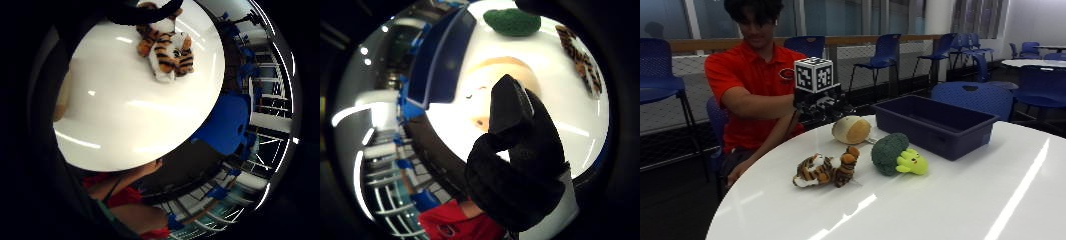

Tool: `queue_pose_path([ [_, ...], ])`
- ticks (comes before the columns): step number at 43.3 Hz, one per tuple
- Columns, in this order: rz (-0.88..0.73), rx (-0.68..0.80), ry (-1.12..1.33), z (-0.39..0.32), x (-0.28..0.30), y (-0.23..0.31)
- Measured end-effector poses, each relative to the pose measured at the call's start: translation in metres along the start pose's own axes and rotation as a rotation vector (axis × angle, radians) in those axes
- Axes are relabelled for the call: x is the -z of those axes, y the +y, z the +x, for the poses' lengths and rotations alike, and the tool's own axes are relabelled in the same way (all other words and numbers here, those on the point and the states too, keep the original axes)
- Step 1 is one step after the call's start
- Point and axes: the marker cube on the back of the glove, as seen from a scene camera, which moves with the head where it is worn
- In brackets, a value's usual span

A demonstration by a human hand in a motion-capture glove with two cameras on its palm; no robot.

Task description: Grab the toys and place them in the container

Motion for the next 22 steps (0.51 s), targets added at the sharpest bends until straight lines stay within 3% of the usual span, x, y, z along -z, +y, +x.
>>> queue_pose_path([
  [22, -0.022, 0.071, -0.081, -0.005, -0.011, 0.0],
])
